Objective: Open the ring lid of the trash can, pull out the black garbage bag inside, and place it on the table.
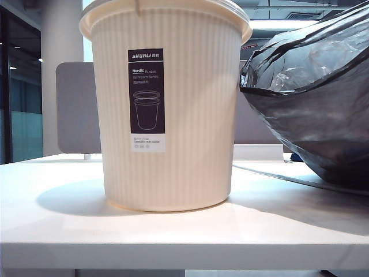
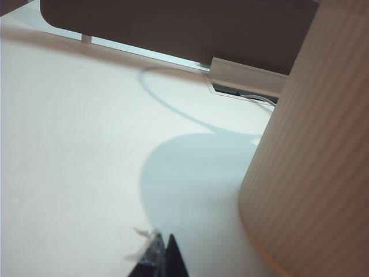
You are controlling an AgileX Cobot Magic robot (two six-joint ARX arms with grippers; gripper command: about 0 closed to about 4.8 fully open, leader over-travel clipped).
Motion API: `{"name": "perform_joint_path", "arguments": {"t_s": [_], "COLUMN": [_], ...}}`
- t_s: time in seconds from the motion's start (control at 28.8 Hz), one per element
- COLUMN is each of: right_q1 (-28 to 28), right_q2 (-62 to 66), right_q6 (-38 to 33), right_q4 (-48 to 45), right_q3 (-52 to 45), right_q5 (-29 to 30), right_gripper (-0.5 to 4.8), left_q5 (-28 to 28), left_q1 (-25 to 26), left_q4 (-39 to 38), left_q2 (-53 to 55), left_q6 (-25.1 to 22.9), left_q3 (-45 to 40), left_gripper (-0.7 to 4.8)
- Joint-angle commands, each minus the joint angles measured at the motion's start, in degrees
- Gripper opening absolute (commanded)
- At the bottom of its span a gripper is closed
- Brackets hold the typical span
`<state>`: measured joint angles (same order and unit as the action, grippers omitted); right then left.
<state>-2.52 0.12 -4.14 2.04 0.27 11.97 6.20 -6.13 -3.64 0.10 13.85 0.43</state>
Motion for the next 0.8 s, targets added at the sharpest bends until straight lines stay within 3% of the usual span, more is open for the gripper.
{"name": "perform_joint_path", "arguments": {"t_s": [0.03, 0.28, 0.42, 0.49, 0.63, 0.8], "right_q1": [0.1, 0.1, 0.1, 0.1, 0.1, 0.1], "right_q2": [0.0, 0.0, 0.0, 0.0, 0.0, 0.0], "right_q6": [1.4, 1.4, 1.4, 1.4, 1.4, 1.4], "right_q4": [-0.4, -0.4, -0.4, -0.4, -0.4, -0.4], "right_q3": [0.0, 0.0, 0.0, 0.0, 0.0, 0.0], "right_q5": [-0.1, -0.1, -0.1, -0.1, -0.1, -0.1], "right_gripper": [-0.01, -0.01, -0.01, -0.01, -0.01, -0.01], "left_q5": [0.1, 0.0, -0.9, -0.9, -0.8, -0.8], "left_q1": [0.1, 0.1, 0.1, 0.1, 0.1, 0.1], "left_q4": [0.7, 0.7, -0.8, -3.2, -6.4, -6.4], "left_q2": [0.0, 0.0, 0.0, 0.0, 0.0, 0.0], "left_q6": [0.1, -0.6, -18.2, -22.0, -22.4, -17.8], "left_q3": [0.1, 0.1, 0.1, 0.1, 0.1, 0.1], "left_gripper": [-0.06, -0.06, -0.06, -0.06, -0.06, -0.06]}}
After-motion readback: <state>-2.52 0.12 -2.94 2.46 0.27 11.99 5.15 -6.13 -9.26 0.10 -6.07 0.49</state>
